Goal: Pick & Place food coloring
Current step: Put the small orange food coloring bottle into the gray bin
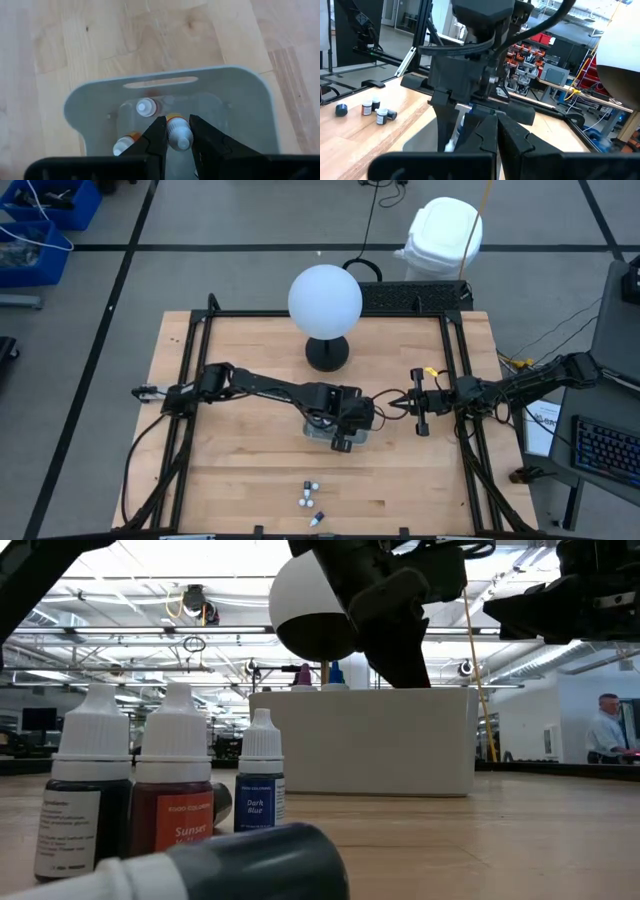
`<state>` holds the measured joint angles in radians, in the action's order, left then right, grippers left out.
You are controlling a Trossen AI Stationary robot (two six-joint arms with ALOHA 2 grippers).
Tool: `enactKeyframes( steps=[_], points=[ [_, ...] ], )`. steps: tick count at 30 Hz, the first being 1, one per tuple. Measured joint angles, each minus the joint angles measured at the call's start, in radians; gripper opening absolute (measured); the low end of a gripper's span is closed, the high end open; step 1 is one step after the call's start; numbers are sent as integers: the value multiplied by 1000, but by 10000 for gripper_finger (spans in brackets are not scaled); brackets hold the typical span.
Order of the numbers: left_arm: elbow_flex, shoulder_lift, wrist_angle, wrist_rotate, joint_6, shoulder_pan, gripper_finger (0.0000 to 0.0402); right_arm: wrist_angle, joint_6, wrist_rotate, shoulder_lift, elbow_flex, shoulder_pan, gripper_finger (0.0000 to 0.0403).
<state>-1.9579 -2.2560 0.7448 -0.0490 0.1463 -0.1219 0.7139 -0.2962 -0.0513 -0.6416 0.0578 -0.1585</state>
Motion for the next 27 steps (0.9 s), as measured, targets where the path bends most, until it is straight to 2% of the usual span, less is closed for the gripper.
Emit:
enactKeyframes(
  steps=[21,24,27],
  points=[
    [97,0,-95,36,-8,46,66,0,0,0,0,0,0,0],
    [113,0,-116,78,-2,50,66,0,-2,0,0,0,0,0],
    [129,0,-129,79,-2,50,66,0,-3,0,0,0,0,0]
  ],
)
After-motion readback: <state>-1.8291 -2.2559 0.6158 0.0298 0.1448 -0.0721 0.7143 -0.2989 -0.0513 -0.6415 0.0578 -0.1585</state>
